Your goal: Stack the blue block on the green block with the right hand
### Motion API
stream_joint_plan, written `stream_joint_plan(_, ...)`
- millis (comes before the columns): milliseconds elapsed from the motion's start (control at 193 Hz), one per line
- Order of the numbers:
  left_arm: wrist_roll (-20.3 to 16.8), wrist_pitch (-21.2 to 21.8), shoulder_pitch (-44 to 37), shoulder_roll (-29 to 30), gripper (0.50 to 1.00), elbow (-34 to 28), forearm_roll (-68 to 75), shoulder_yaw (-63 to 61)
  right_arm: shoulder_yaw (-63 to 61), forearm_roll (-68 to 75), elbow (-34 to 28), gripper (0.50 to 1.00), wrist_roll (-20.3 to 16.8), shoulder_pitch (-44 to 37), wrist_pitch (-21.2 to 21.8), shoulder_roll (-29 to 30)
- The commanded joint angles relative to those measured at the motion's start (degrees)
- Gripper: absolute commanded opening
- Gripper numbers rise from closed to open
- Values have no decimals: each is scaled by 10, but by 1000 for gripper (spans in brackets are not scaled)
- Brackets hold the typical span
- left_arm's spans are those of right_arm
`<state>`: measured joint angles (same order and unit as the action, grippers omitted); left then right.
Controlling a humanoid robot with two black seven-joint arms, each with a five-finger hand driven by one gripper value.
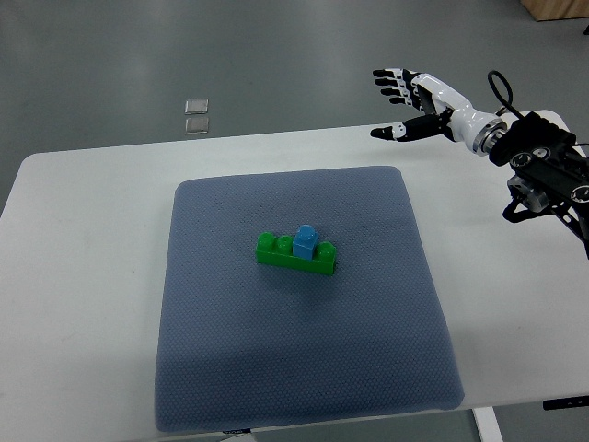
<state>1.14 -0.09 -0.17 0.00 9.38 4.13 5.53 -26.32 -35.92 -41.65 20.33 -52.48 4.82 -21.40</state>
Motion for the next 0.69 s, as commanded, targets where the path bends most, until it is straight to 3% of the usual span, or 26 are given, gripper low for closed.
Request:
stream_joint_plan(0,0,0,0,0,1000,0,0,0,-27,109,17,913,-15,22,-8,1)
stream_joint_plan(228,0,0,0,0,1000,0,0,0,-38,248,19,913,-26,51,-41,0)
stream_joint_plan(684,1,0,0,0,1000,0,0,0,-57,255,17,913,-20,84,-41,22)
